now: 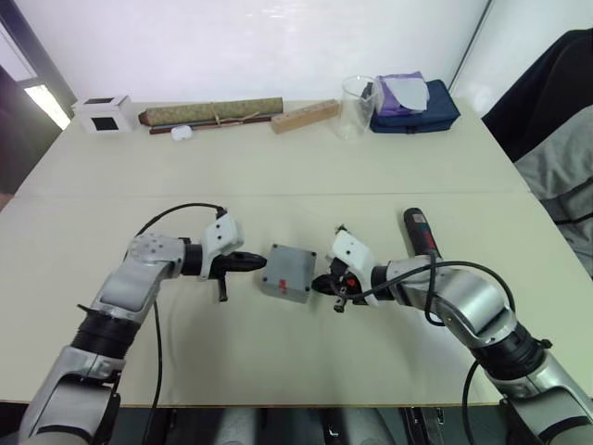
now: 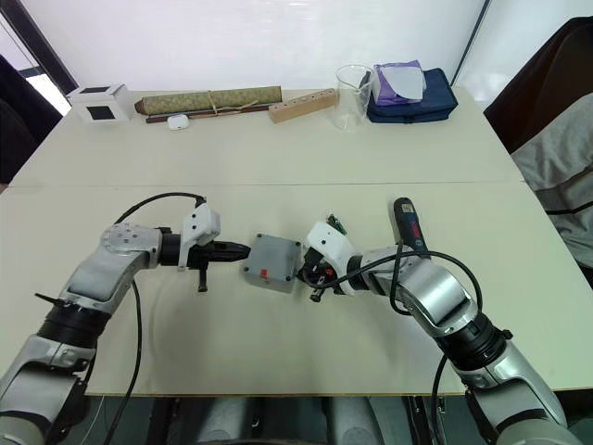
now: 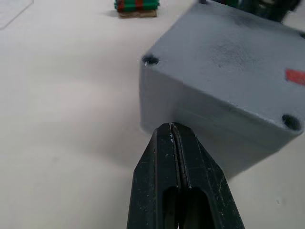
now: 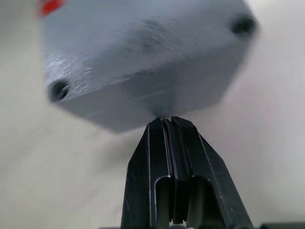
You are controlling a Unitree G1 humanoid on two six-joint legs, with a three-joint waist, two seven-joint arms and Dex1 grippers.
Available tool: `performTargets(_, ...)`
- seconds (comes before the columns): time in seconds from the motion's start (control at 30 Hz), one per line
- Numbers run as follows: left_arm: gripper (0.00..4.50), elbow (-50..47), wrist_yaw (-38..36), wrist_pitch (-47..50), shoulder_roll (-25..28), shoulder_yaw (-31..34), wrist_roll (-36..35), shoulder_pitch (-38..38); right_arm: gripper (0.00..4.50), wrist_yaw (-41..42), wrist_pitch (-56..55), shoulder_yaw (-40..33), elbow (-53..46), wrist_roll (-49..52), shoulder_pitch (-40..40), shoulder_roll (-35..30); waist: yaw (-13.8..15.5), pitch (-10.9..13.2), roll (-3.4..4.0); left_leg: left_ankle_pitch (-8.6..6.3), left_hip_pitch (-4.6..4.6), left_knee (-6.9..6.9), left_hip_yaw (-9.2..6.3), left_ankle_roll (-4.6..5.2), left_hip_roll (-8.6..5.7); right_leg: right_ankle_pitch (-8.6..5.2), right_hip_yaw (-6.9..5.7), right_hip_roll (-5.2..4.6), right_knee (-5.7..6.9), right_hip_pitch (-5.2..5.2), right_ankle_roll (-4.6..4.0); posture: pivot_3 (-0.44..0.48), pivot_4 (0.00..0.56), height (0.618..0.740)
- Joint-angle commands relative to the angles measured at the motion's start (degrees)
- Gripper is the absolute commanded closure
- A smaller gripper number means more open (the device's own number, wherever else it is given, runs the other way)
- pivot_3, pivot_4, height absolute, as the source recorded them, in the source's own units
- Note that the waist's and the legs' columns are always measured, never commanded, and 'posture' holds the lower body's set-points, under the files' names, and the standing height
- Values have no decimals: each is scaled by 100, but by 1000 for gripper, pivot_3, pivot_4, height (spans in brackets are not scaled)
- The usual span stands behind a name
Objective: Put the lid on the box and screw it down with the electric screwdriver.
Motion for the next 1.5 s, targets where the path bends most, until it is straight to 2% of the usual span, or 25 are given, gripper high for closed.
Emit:
performTargets(0.03, 4500, 250, -20, -272, -254, -154, 99, -209, 4428, 127, 164, -39, -503, 201, -77, 128, -6, -1, 1, 0, 0, 0, 0, 0, 0, 0, 0, 0, 0, 0, 0, 0, 150, 736)
performTargets(0.1, 4500, 424, -17, -379, -316, -150, 190, -274, 4428, 149, 267, -65, -600, 229, -94, 136, -13, -2, -1, 0, 0, 0, -2, 0, 0, 0, -1, 1, 2, 0, 0, 0, 150, 736)
performTargets(0.23, 4500, 633, -39, -592, -178, -113, 358, -286, 4428, 195, 295, -80, -734, -28, -196, -289, -11, -2, 0, 0, 1, 1, -3, 0, 0, 1, -1, 1, 4, 0, 0, 0, 150, 736)
performTargets(0.37, 4500, 863, -192, -1018, 276, -62, 570, -68, 4428, 245, 105, -447, -584, -235, -293, -780, -25, -3, -2, 0, 1, 3, -2, 0, -1, 1, -1, -1, 4, 0, -1, 0, 150, 736)
performTargets(0.47, 4500, 559, -542, -965, 548, -60, 396, 201, 4428, 259, -159, -532, -264, -432, -351, -893, -31, -5, -1, 0, 4, 0, -3, 0, 0, 1, -1, 2, 5, 0, -1, 0, 150, 736)
performTargets(0.57, 4500, -1, -830, -680, 683, -89, 135, 498, 4428, 290, -513, -531, 188, -602, -419, -707, -29, -6, 0, 0, 5, -1, 0, 0, 1, 2, 0, 1, 5, 0, -3, 0, 150, 736)
performTargets(0.7, 4500, -297, -523, -445, 496, -18, 94, 559, 4428, 301, -720, -425, 690, -662, -528, -140, -20, -6, -1, 0, 4, 1, 1, 0, 0, 2, 1, -1, 7, 2, -3, 0, 150, 736)
performTargets(0.87, 4500, -546, -443, -221, 468, 18, 51, 611, 4428, 379, -863, -200, 924, -856, -569, 204, -11, -6, -2, 0, 3, 6, 0, 0, -1, 2, 0, -2, 10, 2, -3, 0, 150, 736)
performTargets(1.07, 4500, -509, -188, -228, 368, -14, 165, 488, 4428, 537, -731, -39, 414, -781, -283, 266, -23, -6, -2, 1, 3, 6, -2, 0, 0, 2, -1, -1, 12, 2, -3, 0, 150, 736)
performTargets(1.4, 4500, -252, -169, -310, 331, -58, 242, 250, 4428, 442, -371, -120, -57, -799, -55, 256, -20, -6, -2, 1, 5, 10, -3, 0, 0, 3, -1, 2, 19, 2, -4, 0, 150, 736)
performTargets(1.5, 4500, -295, -228, -304, 414, -7, 218, 290, 4428, 302, -169, -455, -332, -699, 138, 193, -17, -6, -2, 1, 5, 10, -3, 0, 0, 3, -1, 1, 19, 2, -4, 0, 150, 736)
